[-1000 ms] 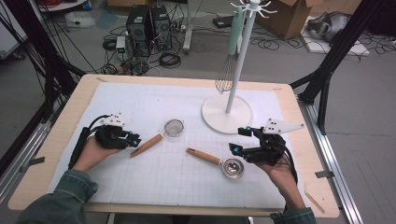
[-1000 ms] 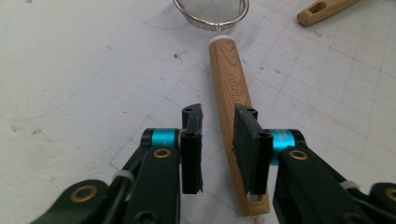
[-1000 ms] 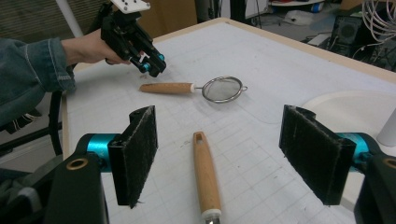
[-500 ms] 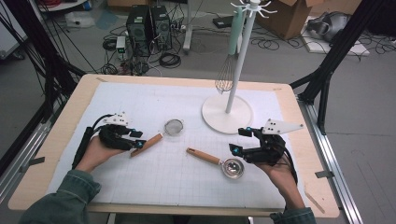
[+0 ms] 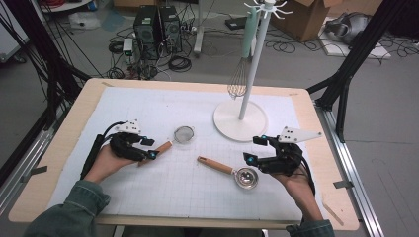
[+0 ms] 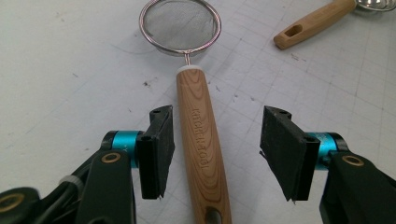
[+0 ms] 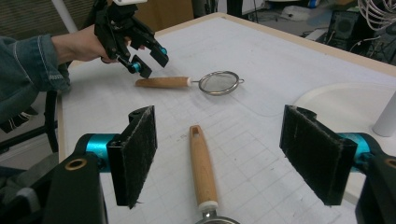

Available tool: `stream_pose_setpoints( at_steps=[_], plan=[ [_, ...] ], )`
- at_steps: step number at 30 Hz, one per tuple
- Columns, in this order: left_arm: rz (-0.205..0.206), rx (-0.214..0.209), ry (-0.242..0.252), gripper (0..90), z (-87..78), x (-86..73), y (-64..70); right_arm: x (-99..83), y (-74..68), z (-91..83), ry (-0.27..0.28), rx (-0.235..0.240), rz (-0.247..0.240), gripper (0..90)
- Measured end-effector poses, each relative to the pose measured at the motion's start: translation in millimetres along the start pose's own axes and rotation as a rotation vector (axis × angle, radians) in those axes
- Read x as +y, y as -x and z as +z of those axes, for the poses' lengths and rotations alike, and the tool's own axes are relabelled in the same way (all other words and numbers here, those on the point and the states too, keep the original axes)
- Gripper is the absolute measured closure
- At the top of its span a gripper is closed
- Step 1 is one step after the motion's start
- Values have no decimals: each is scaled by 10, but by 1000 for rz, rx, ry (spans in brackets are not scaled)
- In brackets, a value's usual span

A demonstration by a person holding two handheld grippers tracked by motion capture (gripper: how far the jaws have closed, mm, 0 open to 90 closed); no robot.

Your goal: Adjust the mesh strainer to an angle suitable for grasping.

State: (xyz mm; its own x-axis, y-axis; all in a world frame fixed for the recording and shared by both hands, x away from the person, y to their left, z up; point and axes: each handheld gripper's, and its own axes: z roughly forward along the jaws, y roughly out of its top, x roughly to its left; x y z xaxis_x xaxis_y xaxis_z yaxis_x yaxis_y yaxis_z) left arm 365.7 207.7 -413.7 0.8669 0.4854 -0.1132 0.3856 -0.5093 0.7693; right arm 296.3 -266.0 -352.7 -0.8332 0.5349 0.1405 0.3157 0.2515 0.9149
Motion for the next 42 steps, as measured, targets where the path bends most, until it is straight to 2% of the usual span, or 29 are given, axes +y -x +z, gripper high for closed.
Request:
stream_pose_setpoints(
  at_steps=[4,11,17,24,25,34,42],
  plan=[
    [-1,-1,13,435,29,21,15,13,9,-9,7,-5,-1,267],
    [7,7,-7,423,85,39,47,15,26,24,-1,-3,-3,266],
    [-1,7,10,413,144,70,63,13,23,30,-5,-4,-9,266],
    [8,23,-17,413,207,87,85,10,27,17,-4,-7,-9,266],
    [0,23,-13,415,216,89,93,9,22,17,-9,-4,-4,266],
    [0,42,-21,472,267,106,92,-3,26,-7,-17,-9,-9,266],
    [8,88,-48,516,313,101,83,-20,29,-8,-20,-11,-12,266]
  ],
)
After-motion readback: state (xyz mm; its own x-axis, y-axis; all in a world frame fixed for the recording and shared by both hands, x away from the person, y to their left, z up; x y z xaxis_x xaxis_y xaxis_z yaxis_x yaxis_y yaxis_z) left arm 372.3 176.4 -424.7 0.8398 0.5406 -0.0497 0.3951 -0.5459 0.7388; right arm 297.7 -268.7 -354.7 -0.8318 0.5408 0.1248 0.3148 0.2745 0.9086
